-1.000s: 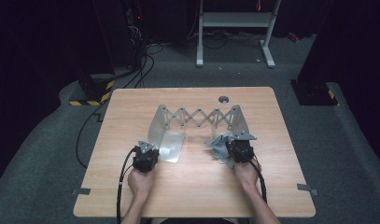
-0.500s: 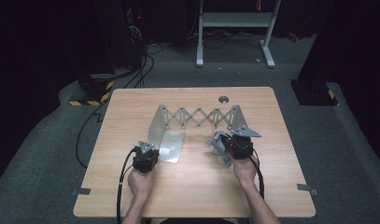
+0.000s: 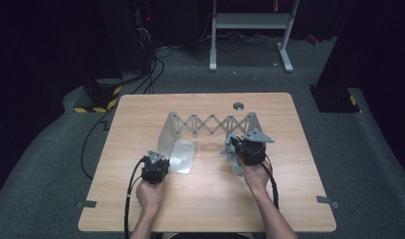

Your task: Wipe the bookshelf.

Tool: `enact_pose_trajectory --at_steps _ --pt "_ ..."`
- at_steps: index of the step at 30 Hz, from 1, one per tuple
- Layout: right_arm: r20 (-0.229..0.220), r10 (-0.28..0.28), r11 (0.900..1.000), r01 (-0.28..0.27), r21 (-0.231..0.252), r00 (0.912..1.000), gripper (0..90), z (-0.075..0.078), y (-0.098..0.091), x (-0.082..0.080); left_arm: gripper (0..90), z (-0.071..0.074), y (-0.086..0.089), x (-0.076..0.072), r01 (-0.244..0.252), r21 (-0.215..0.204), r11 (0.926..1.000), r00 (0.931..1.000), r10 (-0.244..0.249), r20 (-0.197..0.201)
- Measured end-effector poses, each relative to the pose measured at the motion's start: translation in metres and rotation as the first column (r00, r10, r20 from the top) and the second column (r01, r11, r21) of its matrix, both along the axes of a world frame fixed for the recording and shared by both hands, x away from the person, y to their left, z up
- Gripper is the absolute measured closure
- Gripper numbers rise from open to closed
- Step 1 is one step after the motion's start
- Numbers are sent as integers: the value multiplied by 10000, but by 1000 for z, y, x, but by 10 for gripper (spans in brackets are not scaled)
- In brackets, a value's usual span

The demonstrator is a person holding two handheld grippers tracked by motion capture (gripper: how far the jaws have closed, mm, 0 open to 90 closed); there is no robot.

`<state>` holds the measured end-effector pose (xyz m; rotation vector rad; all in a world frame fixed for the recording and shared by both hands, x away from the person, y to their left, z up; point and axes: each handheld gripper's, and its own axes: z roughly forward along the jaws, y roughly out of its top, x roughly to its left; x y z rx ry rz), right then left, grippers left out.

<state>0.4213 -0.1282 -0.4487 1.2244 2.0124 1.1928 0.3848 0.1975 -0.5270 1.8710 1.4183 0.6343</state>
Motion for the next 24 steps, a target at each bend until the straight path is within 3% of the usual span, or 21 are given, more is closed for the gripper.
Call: enact_pose_trajectory --at_steps 8,12,15,19,24 --pt "-962 -172 9985 121 -531 9952 857 -37 5 14 872 0 0 0 10 -31 10000 10000 -10 -9" --pt "-1432 -165 9973 61 -726 9896 857 -50 5 22 872 0 0 0 19 -11 10000 10000 -19 -10" --pt "-1713 -156 9982 55 -596 9851 857 -54 4 25 872 0 0 0 25 -3 10000 10000 -25 -8" --pt "-1574 -12 9998 -16 -176 9875 856 -43 0 23 872 0 0 0 24 -26 10000 10000 -24 -7" --pt "-486 205 9996 -195 198 9986 856 -8 -4 13 872 0 0 0 31 -3 10000 10000 -31 -7"
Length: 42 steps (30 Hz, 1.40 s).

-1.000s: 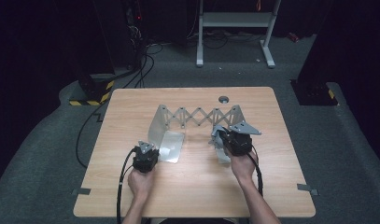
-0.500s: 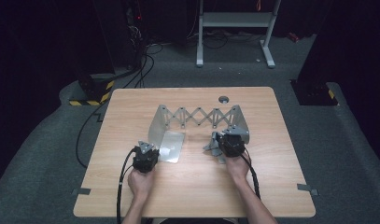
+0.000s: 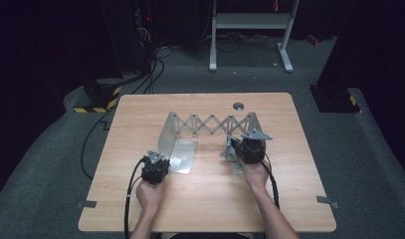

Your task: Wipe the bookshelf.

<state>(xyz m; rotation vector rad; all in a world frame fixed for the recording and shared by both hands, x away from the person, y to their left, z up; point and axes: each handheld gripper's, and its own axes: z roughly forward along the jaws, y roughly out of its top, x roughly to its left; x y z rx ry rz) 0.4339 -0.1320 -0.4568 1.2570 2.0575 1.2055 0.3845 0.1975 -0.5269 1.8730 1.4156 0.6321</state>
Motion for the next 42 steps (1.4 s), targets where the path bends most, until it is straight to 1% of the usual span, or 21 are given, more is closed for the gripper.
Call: enact_pose_trajectory --at_steps 3,5,6,7,9,12,15,19,22,26,28,30,32,36,39,42 --pt "516 72 10000 -75 61 9986 857 17 1 -4 871 0 0 0 -1 -1 10000 10000 1 6" --pt "755 64 9999 -71 94 9971 857 24 1 -6 872 0 0 0 28 29 10000 10000 -28 -23" --pt "854 46 9999 -56 116 9963 857 26 1 -7 872 0 0 0 -10 -23 10000 10000 10 -3" --pt "923 36 9999 -50 154 9957 857 28 0 -8 872 0 0 0 10 37 10000 10000 -10 -28" --pt "1048 7 9998 -28 199 9945 857 30 0 -9 872 0 0 0 -32 9 10000 10000 32 3" --pt "1036 46 10000 -52 54 9946 857 26 4 -8 872 0 0 0 5 40 10000 10000 -5 -27" --pt "665 64 9997 -47 -252 9978 857 12 6 -6 872 0 0 0 -17 -31 10000 10000 17 -17" --pt "-139 -30 9988 24 -490 9999 857 -15 6 0 872 0 0 0 -25 -62 10000 10000 25 -12" --pt "-652 -65 9980 23 -637 9979 857 -31 8 5 872 0 0 0 -18 -48 10000 10000 18 -12" --pt "-1137 -90 9964 -7 -852 9935 857 -45 10 13 872 0 0 0 -25 -36 10000 10000 25 -7" --pt "-1310 -106 9973 11 -729 9913 858 -49 9 16 872 0 0 0 -24 -36 10000 10000 24 -8" --pt "-1330 -58 9983 -19 -576 9911 858 -47 7 16 872 0 0 0 -21 -21 10000 10000 21 -9" --pt "-1178 -10 9990 -44 -454 9930 857 -42 5 14 872 0 0 0 0 25 10000 10000 0 -24" --pt "-638 23 10000 -25 -42 9980 857 -24 0 10 872 0 0 0 -28 0 10000 10000 28 3" --pt "-137 56 9999 -55 97 9999 857 -7 -1 6 872 0 -1 0 -20 13 10000 10000 20 11" --pt "304 56 9997 -62 216 9995 857 7 -2 5 872 0 -1 -1 -16 12 10000 10000 16 6"
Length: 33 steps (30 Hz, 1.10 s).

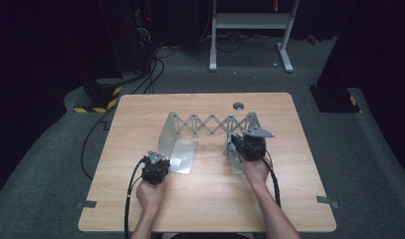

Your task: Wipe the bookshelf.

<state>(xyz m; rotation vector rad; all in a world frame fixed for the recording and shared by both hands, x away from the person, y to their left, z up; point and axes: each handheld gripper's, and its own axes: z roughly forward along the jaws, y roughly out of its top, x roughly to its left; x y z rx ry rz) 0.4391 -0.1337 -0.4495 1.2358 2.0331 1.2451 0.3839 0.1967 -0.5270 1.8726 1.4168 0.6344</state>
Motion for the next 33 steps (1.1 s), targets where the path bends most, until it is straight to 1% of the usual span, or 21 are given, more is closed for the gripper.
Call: enact_pose_trajectory --at_steps 2,8,11,13,17,21,26,31,33 --pt "225 -11 10000 10 55 9997 857 6 0 0 871 0 0 0 -2 -4 10000 10000 2 -3" --pt "307 -115 9997 109 198 9995 857 11 0 2 871 0 1 0 36 -61 10000 10000 -36 -16" --pt "322 -105 9999 104 22 9994 857 10 4 4 871 0 1 0 43 -55 10000 10000 -43 -14" --pt "139 -137 9997 140 -201 9998 857 5 7 7 871 0 1 0 44 -57 10000 10000 -44 -14" --pt "-286 -275 9987 263 -431 9992 857 -8 7 12 871 0 1 0 44 -105 9999 10000 -45 -23" --pt "-666 -406 9972 362 -648 9970 857 -24 8 17 870 0 1 0 67 -95 9999 10000 -68 -23" --pt "-1076 -475 9954 382 -874 9931 857 -39 10 24 871 0 1 0 69 -78 9999 10000 -69 -21" --pt "-1427 -487 9940 340 -1039 9886 857 -50 9 29 870 0 1 0 68 -82 9999 10000 -68 -19" --pt "-1489 -447 9948 303 -977 9878 857 -51 8 30 870 0 1 0 73 -87 9999 10000 -74 -22"
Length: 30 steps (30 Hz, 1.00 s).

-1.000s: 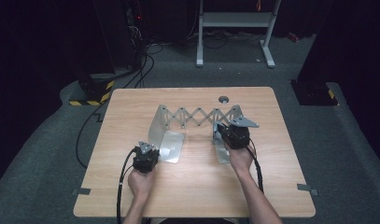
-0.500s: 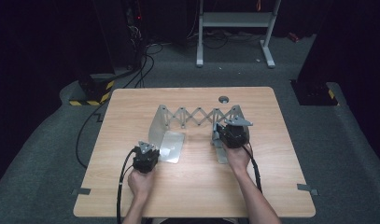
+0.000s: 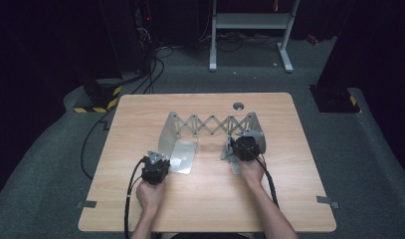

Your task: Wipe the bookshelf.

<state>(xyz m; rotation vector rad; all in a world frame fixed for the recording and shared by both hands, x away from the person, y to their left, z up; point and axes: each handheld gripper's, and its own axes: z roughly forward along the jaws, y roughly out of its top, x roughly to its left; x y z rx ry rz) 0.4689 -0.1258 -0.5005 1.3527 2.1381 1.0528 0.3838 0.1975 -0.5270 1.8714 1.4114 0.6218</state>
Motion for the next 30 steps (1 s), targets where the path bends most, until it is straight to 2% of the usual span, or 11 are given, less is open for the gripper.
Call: enact_pose_trajectory --at_steps 2,7,8,9,13,24,27,30 --pt "-14 8 9999 -8 111 10000 857 2 -1 0 870 0 0 0 17 3 10000 10000 -17 4" --pt "520 71 9990 -93 428 9986 857 24 -4 -5 870 0 0 0 24 12 10000 10000 -24 -3" --pt "520 71 9990 -93 428 9986 857 24 -4 -5 870 0 0 0 24 12 10000 10000 -24 -3" --pt "755 95 9983 -137 558 9971 857 33 -5 -6 870 0 0 0 27 14 10000 10000 -27 2" --pt "1217 102 9976 -185 675 9925 857 49 -5 -9 869 0 -1 -1 42 18 10000 10000 -42 9" --pt "1671 -61 9946 -113 1028 9859 857 69 -8 -3 870 0 -1 -1 89 -13 10000 10000 -89 4" --pt "1688 -119 9937 -73 1122 9856 857 71 -8 -2 870 0 -1 -1 96 -14 10000 10000 -96 2" --pt "1662 -142 9949 -28 1012 9860 857 68 -6 0 870 0 -1 -1 97 -11 10000 10000 -97 3"
